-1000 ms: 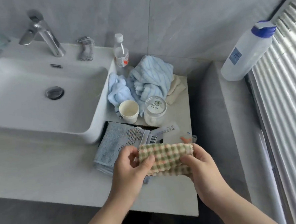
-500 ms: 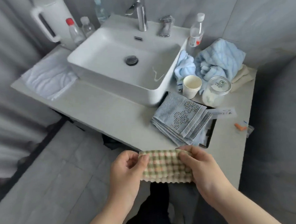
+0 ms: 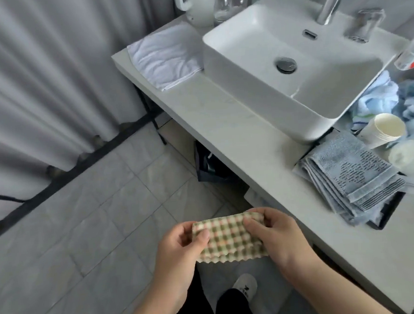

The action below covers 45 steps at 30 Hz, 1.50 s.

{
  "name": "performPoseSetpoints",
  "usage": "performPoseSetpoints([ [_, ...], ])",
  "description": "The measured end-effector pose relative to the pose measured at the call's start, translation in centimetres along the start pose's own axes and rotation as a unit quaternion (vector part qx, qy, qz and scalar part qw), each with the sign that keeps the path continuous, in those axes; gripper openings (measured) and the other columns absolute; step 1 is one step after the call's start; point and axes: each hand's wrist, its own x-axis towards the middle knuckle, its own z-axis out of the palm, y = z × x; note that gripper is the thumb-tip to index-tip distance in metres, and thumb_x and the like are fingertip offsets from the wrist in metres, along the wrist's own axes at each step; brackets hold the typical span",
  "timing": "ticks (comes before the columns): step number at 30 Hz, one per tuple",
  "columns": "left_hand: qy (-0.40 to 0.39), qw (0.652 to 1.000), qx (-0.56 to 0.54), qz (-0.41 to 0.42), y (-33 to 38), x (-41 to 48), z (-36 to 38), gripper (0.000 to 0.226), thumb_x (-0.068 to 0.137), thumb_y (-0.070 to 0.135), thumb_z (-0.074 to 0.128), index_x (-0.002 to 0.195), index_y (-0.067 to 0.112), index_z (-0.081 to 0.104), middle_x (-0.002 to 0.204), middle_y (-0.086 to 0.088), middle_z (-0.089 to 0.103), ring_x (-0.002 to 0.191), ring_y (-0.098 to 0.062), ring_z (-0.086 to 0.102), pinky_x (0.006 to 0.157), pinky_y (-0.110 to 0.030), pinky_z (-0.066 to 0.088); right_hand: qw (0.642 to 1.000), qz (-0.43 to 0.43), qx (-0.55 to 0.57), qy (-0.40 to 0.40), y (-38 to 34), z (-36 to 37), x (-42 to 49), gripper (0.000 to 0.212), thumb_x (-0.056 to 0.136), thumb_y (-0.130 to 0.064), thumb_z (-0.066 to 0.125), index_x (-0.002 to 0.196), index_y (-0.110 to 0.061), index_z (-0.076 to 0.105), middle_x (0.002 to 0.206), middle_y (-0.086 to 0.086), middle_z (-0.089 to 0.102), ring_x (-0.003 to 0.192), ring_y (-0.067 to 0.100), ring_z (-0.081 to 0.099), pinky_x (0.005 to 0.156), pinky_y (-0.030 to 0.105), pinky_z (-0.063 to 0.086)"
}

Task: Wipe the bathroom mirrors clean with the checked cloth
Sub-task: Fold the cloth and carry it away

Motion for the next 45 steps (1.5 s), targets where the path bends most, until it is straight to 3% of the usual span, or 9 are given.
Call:
performPoseSetpoints([
  [3, 0.033, 0.999, -0.024, -0.015, 0.2, 2.0, -3.8, 0.006, 0.089, 0.011, 0.071, 0.094, 0.008, 0.071, 0.085, -0.005, 0.076, 0.085, -0.024, 0.073, 0.076, -0.036, 0.055, 0.999, -0.005, -0.033, -0.018, -1.3, 4.2, 1.5, 0.004, 0.09, -0.025, 0.072, 0.092, -0.025, 0.075, 0.09, -0.006, 0.075, 0.086, 0.01, 0.071, 0.074, 0.029, 0.058],
  [9, 0.073, 0.996, -0.049, -0.005, 3.0, 6.3, -12.6, 0.008, 0.092, 0.013, 0.067, 0.087, 0.008, 0.069, 0.075, 0.001, 0.074, 0.071, -0.01, 0.071, 0.059, -0.021, 0.052, 0.994, -0.04, -0.081, -0.058, -5.5, 14.1, 5.1, 0.005, 0.092, -0.026, 0.069, 0.092, -0.025, 0.074, 0.085, -0.011, 0.075, 0.08, 0.002, 0.07, 0.063, 0.015, 0.052],
  [12, 0.098, 0.993, -0.061, -0.001, 4.3, 8.1, -17.4, 0.009, 0.092, 0.015, 0.067, 0.09, 0.006, 0.069, 0.077, 0.001, 0.074, 0.074, -0.011, 0.07, 0.061, -0.019, 0.052, 0.991, -0.054, -0.091, -0.077, -7.7, 19.6, 6.8, 0.006, 0.092, -0.024, 0.069, 0.09, -0.022, 0.074, 0.082, -0.01, 0.075, 0.076, 0.001, 0.069, 0.059, 0.012, 0.048],
  [17, 0.156, 0.982, -0.108, 0.011, 6.3, 10.7, -25.1, 0.01, 0.09, 0.016, 0.07, 0.094, 0.008, 0.067, 0.078, 0.003, 0.071, 0.075, -0.01, 0.067, 0.061, -0.018, 0.049, 0.983, -0.066, -0.098, -0.137, -11.6, 28.1, 8.7, 0.011, 0.087, -0.019, 0.074, 0.098, -0.021, 0.072, 0.088, -0.003, 0.076, 0.085, 0.013, 0.072, 0.074, 0.028, 0.055],
  [23, 0.223, 0.956, -0.189, 0.013, 8.1, 11.5, -32.5, 0.013, 0.091, 0.005, 0.065, 0.1, 0.014, 0.068, 0.09, 0.001, 0.075, 0.09, -0.021, 0.07, 0.083, -0.042, 0.057, 0.968, -0.091, -0.118, -0.203, -15.2, 36.3, 9.6, 0.019, 0.086, -0.01, 0.074, 0.101, -0.021, 0.069, 0.091, -0.004, 0.076, 0.085, 0.01, 0.072, 0.07, 0.019, 0.053],
  [26, 0.258, 0.943, -0.21, 0.009, 8.6, 11.5, -35.0, 0.015, 0.09, 0.002, 0.065, 0.099, 0.014, 0.068, 0.089, -0.001, 0.075, 0.092, -0.024, 0.071, 0.085, -0.043, 0.058, 0.958, -0.093, -0.129, -0.24, -16.4, 39.4, 9.9, 0.017, 0.088, -0.009, 0.072, 0.101, -0.019, 0.069, 0.089, -0.005, 0.076, 0.084, 0.009, 0.072, 0.07, 0.017, 0.052],
  [33, 0.303, 0.928, -0.216, 0.013, 10.0, 13.3, -38.7, 0.012, 0.093, 0.004, 0.064, 0.101, 0.012, 0.068, 0.087, -0.001, 0.076, 0.081, -0.016, 0.072, 0.077, -0.037, 0.057, 0.941, -0.094, -0.154, -0.286, -19.1, 45.3, 12.6, 0.016, 0.089, -0.008, 0.071, 0.1, -0.02, 0.07, 0.091, -0.004, 0.076, 0.088, 0.012, 0.072, 0.082, 0.028, 0.056],
  [40, 0.323, 0.922, -0.215, 0.011, 15.4, 22.1, -41.9, 0.013, 0.092, 0.002, 0.064, 0.101, 0.011, 0.068, 0.089, -0.005, 0.076, 0.083, -0.018, 0.072, 0.072, -0.032, 0.056, 0.941, -0.076, -0.135, -0.3, -24.0, 50.9, 20.8, 0.015, 0.088, -0.005, 0.069, 0.097, -0.017, 0.07, 0.089, 0.0, 0.076, 0.086, 0.016, 0.072, 0.075, 0.027, 0.054],
  [45, 0.331, 0.918, -0.215, 0.029, 21.0, 28.9, -44.8, 0.013, 0.092, 0.003, 0.065, 0.101, 0.012, 0.068, 0.088, -0.002, 0.076, 0.086, -0.02, 0.072, 0.079, -0.038, 0.058, 0.945, -0.065, -0.11, -0.301, -28.9, 55.1, 26.7, 0.016, 0.088, -0.006, 0.071, 0.099, -0.017, 0.07, 0.091, -0.002, 0.076, 0.088, 0.016, 0.072, 0.076, 0.027, 0.052],
])
